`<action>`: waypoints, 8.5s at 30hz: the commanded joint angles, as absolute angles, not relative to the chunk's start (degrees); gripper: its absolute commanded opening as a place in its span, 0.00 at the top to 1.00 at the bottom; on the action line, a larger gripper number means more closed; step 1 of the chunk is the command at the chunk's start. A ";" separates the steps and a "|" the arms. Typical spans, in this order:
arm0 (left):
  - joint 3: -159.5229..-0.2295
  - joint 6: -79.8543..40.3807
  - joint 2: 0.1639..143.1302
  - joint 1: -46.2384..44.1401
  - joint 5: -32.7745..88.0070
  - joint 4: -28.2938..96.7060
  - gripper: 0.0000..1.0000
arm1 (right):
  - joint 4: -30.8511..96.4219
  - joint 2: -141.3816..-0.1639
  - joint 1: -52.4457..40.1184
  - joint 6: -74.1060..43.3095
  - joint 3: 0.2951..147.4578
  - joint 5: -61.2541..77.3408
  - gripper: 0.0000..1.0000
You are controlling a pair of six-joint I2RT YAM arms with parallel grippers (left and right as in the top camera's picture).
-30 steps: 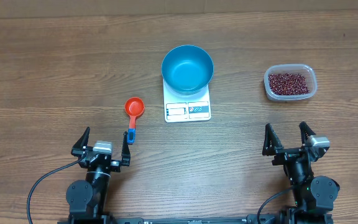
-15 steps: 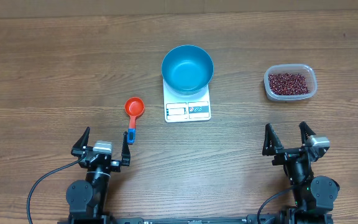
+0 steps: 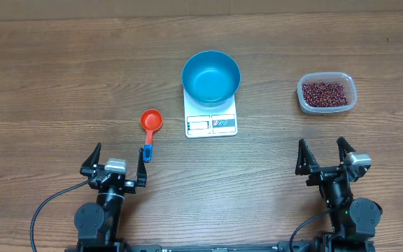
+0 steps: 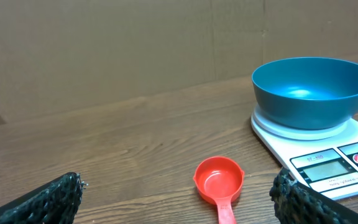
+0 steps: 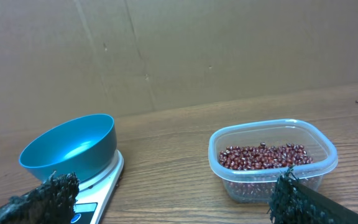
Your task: Scoop item into bowl and weigh 150g on scale
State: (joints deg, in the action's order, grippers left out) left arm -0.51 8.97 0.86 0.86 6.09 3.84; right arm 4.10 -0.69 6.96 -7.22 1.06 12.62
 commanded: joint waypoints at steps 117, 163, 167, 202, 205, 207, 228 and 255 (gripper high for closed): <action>-79.53 6.20 105.75 1.06 7.14 51.68 0.01 | 3.70 -0.19 6.59 -7.07 0.45 12.08 0.00; -79.35 6.22 115.00 1.06 7.09 50.24 0.01 | 3.70 -0.19 6.59 -7.07 0.45 12.08 0.00; -78.72 6.24 115.02 1.06 6.92 49.41 0.00 | 3.70 -0.19 6.59 -7.07 0.45 12.08 0.00; -77.97 6.22 115.09 1.06 7.05 48.71 0.00 | 3.70 -0.19 6.59 -7.07 0.45 12.08 0.00; -77.93 6.22 115.09 1.06 7.05 48.75 0.00 | 3.70 -0.19 6.59 -7.07 0.45 12.08 0.00; -77.93 6.22 115.09 1.06 7.05 48.75 0.01 | 3.70 -0.19 6.59 -7.07 0.45 12.08 0.00; -73.58 6.22 115.09 1.06 5.96 44.93 0.01 | 3.70 -0.19 6.59 -7.07 0.45 12.08 0.00; -73.60 6.17 115.09 1.06 5.96 45.45 0.96 | 3.70 -0.19 6.59 -7.07 0.45 12.08 0.00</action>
State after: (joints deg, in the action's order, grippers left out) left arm -74.83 6.11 114.04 0.86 6.92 44.77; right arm 4.03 -0.69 6.96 -7.25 1.06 12.64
